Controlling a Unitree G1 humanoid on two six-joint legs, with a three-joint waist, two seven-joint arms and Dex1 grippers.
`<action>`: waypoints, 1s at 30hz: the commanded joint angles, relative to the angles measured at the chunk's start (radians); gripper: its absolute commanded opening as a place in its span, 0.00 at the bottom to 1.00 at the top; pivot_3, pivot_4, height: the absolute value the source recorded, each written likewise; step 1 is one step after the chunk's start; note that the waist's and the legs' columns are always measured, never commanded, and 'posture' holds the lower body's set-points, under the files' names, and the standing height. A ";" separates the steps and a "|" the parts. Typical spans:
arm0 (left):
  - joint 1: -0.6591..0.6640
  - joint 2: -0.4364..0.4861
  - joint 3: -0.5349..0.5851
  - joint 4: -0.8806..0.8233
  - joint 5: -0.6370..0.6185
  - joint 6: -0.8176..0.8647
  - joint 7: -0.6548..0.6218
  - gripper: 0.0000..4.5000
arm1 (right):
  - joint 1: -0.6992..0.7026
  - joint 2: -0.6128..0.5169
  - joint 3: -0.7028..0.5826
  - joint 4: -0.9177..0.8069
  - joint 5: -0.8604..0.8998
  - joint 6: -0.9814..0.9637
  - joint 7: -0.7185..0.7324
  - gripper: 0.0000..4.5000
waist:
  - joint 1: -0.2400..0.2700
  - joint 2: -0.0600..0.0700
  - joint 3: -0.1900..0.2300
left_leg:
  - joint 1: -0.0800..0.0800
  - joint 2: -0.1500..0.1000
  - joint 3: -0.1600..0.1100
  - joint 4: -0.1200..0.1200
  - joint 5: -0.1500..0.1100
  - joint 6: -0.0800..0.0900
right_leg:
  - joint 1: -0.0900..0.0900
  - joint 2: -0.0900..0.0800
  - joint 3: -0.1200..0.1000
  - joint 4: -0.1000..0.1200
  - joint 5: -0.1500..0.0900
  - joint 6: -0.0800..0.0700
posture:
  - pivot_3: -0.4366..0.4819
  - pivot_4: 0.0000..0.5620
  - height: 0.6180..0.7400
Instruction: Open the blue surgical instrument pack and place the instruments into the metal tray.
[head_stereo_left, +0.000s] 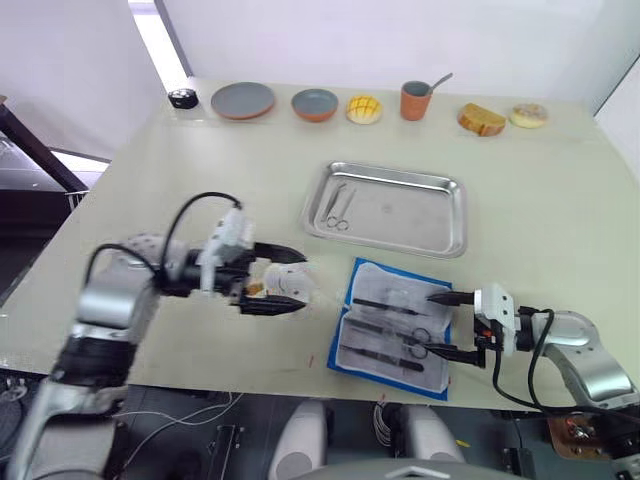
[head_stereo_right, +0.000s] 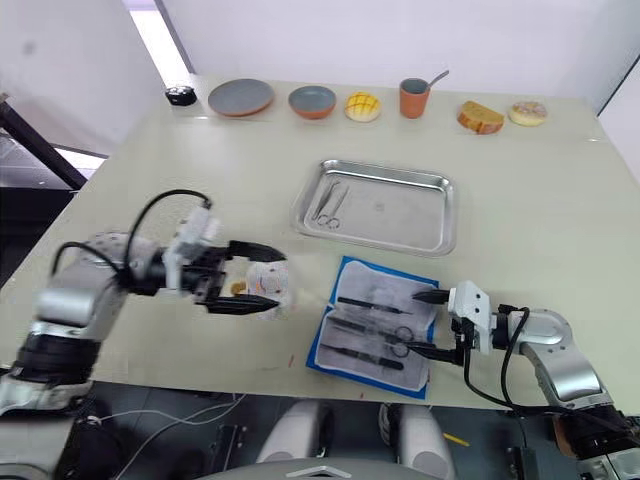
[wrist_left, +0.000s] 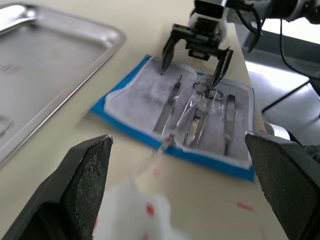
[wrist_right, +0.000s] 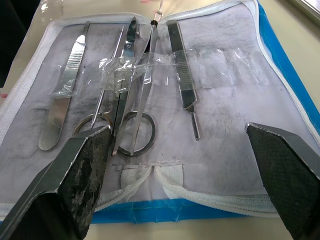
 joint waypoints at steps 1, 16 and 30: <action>-0.055 -0.037 -0.071 0.026 0.073 -0.048 0.022 0.94 | 0.044 -0.010 0.034 0.069 -0.050 0.052 -0.005 1.00 | -0.001 0.000 0.000 | 0.000 0.000 0.000 0.000 0.000 0.000 | 0.000 0.000 0.000 0.000 0.000 0.000 | 0.48 0.27 1.00; -0.206 -0.243 -0.286 0.272 0.304 -0.259 0.040 0.55 | 0.041 -0.003 0.046 0.063 -0.062 0.055 -0.034 1.00 | -0.006 0.000 0.000 | 0.000 -0.002 0.001 0.002 0.000 0.000 | 0.000 0.003 -0.002 0.001 0.000 0.000 | 0.48 0.27 1.00; -0.243 -0.314 -0.350 0.322 0.399 -0.301 0.087 0.55 | 0.048 -0.007 0.048 0.057 -0.070 0.060 -0.053 1.00 | -0.006 0.000 0.000 | 0.000 -0.002 0.000 0.003 0.000 0.000 | 0.000 0.003 -0.003 0.002 0.000 0.000 | 0.48 0.27 1.00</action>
